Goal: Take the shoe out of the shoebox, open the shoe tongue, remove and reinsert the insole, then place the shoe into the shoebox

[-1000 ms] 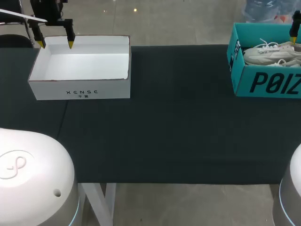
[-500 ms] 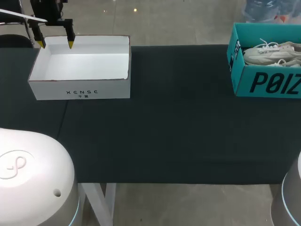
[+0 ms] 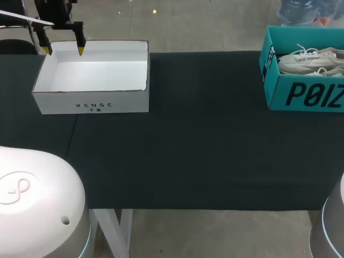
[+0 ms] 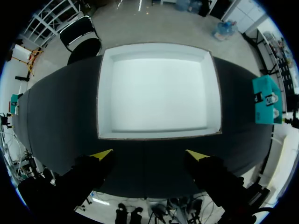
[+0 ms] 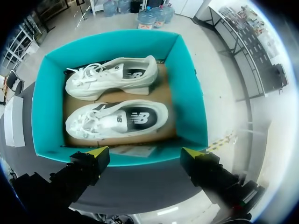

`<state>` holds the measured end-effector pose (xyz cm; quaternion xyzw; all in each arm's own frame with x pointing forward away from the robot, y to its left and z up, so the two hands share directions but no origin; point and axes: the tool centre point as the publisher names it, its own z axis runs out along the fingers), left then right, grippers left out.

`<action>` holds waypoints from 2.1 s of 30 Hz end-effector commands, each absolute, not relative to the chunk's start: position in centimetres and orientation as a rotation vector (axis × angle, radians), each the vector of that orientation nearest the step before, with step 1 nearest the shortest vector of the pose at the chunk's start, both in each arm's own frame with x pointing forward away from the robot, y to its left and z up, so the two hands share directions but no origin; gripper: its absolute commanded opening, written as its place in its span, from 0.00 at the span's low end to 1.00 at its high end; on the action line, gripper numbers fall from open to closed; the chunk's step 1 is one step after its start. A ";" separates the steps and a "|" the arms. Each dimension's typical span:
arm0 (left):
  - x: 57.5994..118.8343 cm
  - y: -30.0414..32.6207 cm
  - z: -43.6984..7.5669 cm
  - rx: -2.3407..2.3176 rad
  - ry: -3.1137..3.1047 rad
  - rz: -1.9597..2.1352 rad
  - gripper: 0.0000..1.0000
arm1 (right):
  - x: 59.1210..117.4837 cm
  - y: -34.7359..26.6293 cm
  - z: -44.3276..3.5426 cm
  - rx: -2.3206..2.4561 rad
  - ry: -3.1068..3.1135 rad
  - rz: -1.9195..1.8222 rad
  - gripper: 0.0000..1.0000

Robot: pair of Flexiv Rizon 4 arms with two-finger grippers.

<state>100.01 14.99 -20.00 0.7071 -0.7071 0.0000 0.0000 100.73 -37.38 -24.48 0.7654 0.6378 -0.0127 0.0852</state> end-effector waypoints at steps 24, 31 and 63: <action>100.0 15.0 -20.0 2.221 -2.222 0.000 1.00 | 103.9 -40.8 -27.9 2.256 1.886 0.018 1.00; 100.0 15.0 -20.0 2.221 -2.222 0.000 1.00 | 104.1 -42.6 -29.3 2.298 1.893 0.053 1.00; 100.0 15.0 -20.0 2.221 -2.222 0.000 1.00 | 105.7 -43.5 -34.1 2.278 2.021 -0.004 0.67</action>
